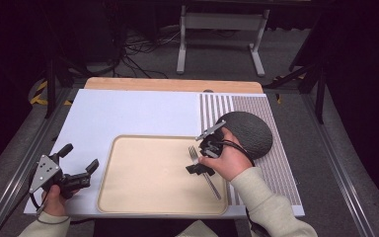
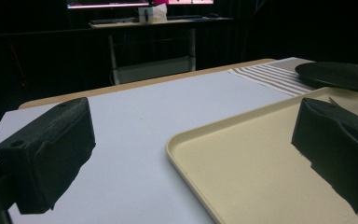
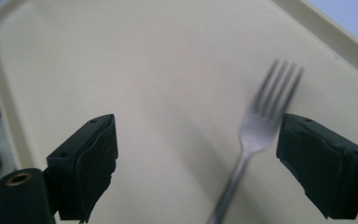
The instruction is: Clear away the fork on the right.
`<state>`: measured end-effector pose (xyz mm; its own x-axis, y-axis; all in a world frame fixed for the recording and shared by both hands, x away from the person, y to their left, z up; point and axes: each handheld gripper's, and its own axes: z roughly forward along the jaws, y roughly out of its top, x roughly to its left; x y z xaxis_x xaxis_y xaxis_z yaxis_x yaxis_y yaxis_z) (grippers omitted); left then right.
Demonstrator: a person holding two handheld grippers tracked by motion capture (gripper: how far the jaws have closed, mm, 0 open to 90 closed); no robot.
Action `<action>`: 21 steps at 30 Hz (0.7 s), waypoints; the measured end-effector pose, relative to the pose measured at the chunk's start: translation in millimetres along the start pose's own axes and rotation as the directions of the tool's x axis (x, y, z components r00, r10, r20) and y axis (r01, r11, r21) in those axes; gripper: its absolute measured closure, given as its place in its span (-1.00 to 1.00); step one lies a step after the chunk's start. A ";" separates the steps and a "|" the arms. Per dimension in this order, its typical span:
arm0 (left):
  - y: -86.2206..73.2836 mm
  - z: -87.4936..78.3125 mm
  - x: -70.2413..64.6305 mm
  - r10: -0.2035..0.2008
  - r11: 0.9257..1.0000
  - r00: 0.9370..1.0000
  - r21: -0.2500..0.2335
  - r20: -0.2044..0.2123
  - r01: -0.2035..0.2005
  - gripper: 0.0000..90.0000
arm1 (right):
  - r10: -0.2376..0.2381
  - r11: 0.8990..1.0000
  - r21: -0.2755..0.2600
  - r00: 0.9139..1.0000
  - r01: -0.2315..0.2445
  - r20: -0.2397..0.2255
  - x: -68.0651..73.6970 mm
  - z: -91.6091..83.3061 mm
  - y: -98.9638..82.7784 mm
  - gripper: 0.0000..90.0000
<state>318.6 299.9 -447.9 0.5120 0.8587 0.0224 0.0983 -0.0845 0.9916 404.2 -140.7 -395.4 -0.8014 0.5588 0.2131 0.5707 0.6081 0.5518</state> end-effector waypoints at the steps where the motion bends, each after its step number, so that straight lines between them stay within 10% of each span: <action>1: 0.0 0.0 0.0 0.000 1.000 1.000 0.000 0.000 0.000 -1.00 | -0.023 1.000 -0.011 1.000 0.023 -0.013 1.0 0.3 1.2 -0.67; 6: -0.1 0.3 -0.3 -0.005 1.000 1.000 -0.007 -0.002 0.005 -1.00 | -0.178 0.983 -0.060 0.982 0.175 -0.057 5.5 5.3 7.9 -0.52; 9: -0.1 0.0 -0.2 -0.007 1.000 1.000 -0.008 -0.001 0.007 -1.00 | -0.279 0.958 -0.086 0.957 0.273 -0.075 2.7 10.3 10.2 -0.39; 21: 0.0 -0.1 -0.4 -0.005 1.000 1.000 -0.013 -0.003 0.005 -1.00 | -0.424 0.906 -0.021 0.903 0.423 -0.066 -10.3 18.0 8.8 0.49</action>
<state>318.3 299.6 -447.9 0.5087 0.8608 0.0176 0.0901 -0.0735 0.9932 420.7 -130.9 -407.3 -0.9777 0.2099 0.0117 0.1738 0.7756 0.6069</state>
